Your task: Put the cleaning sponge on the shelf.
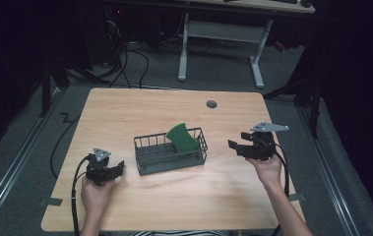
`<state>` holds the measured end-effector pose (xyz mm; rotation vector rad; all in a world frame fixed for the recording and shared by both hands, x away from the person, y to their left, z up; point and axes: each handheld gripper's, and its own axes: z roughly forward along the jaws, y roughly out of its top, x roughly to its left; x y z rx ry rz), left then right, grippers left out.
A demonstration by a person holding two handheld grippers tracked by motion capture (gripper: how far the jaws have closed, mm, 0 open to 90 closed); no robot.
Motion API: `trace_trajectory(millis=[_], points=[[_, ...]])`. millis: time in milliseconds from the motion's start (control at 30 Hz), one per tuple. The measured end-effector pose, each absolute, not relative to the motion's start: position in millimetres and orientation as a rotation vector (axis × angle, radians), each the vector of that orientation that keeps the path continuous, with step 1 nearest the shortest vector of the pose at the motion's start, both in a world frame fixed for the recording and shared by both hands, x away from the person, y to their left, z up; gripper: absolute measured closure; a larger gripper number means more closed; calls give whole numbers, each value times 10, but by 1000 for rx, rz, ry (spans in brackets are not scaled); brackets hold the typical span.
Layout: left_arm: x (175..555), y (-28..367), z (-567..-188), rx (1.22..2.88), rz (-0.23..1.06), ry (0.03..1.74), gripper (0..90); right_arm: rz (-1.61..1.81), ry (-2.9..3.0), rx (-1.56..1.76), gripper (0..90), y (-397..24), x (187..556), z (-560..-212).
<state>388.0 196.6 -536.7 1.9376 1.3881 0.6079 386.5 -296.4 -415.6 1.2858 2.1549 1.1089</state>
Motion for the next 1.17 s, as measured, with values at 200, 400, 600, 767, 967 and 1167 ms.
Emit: trace_trajectory(millis=[200,400,600,767,967,1167], points=[[3880,1966,-5367,1937,608,1388,313,1116,2134,1331,368,-3095,3778,-4279],[3880,1967,-5367,1939,608,1388,313,1092,2121,1382,367,-3204,3700,-4540],[3880,1967,-5367,1939,608,1388,313,1040,2106,1456,363,-3294,3661,-4943],[3880,1966,-5367,1938,609,1388,313,932,2096,1479,353,-3302,3655,-5220],[3879,1966,-5368,1938,609,1387,313,862,2071,1418,339,-3257,3601,-5304],[3878,1965,-5368,1938,608,1387,311,870,2077,1435,315,-3260,3609,-5306]])
